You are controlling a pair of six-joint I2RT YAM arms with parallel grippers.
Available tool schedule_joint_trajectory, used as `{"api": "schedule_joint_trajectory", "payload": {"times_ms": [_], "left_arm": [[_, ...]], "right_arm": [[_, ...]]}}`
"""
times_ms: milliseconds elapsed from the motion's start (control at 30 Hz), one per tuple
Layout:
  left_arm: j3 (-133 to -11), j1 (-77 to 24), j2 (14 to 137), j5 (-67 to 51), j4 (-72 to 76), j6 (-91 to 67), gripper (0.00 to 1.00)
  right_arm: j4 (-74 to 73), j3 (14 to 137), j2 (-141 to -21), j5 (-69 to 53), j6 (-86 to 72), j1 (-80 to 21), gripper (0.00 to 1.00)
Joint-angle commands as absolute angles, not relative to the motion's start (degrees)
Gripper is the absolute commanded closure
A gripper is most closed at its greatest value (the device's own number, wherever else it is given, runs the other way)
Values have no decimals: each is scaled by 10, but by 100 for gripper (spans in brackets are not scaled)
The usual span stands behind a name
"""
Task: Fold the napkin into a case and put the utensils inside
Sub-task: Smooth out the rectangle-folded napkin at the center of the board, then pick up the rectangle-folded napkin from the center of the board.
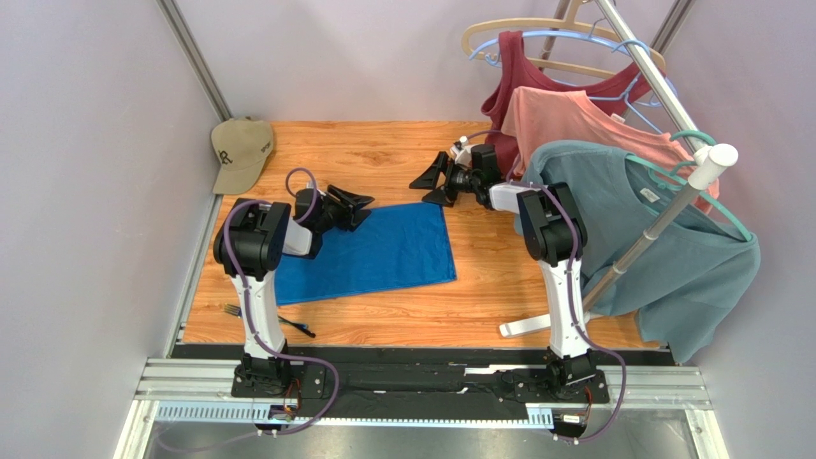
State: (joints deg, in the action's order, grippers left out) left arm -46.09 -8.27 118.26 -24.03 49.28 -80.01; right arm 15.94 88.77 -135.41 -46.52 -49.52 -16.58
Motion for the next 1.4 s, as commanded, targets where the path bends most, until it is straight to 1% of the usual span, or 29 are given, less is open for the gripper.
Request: {"api": "schedule_joint_trajectory", "payload": {"times_ms": [0,200,267,333,400,500,533,600,633,667,733,767,833,867,933,967,1033,1100,1233,1267,1367], "left_arm": [[-456,-85,1172,-207,452,-773,41],[-461,-85,1172,-214,446,-759,40],[-494,-86,1167,-225,391,-722,40],[-524,-86,1165,-263,332,-687,40],[-562,-86,1153,-287,300,-665,40],[-628,-86,1115,-303,195,-604,40],[-649,-87,1094,-303,116,-560,40],[-709,-91,1069,-282,16,-504,40],[-725,-97,1045,-270,-77,-448,40],[-743,-101,1034,-260,-113,-428,40],[-741,-111,1000,-255,-176,-400,40],[-721,-116,985,-255,-188,-394,41],[-690,-123,933,-245,-202,-382,41],[-660,-130,916,-243,-205,-380,41],[-629,-130,870,-240,-227,-369,41],[-625,-130,857,-238,-239,-362,41],[-624,-130,821,-227,-291,-335,41],[-624,-130,786,-213,-328,-322,41],[-618,-130,742,-211,-354,-309,41],[-614,-130,737,-212,-356,-310,41],[-608,-130,730,-230,-358,-311,41]], "right_arm": [[128,911,-1395,-440,-455,-142,13],[41,954,-1409,-395,-410,-127,13],[4,978,-1403,-370,-389,-127,13],[-33,996,-1377,-351,-361,-135,13],[-87,1026,-1361,-325,-338,-146,13],[-180,1067,-1333,-272,-299,-171,12],[-204,1076,-1323,-253,-291,-182,12],[-252,1082,-1308,-200,-270,-192,12],[-269,1085,-1301,-182,-262,-199,11],[-308,1087,-1286,-138,-242,-204,11],[-358,1102,-1275,-96,-221,-221,11],[-416,1107,-1268,-53,-209,-228,11],[-460,1090,-1254,-2,-192,-250,11],[-469,1073,-1235,37,-185,-257,12],[-475,1034,-1223,55,-160,-279,17],[-490,1027,-1220,81,-155,-287,21],[-506,1007,-1211,97,-151,-297,22],[-484,980,-1195,88,-152,-298,32],[-468,971,-1209,47,-149,-300,42],[-466,970,-1212,58,-149,-301,44],[-454,960,-1217,66,-142,-305,44]]}}
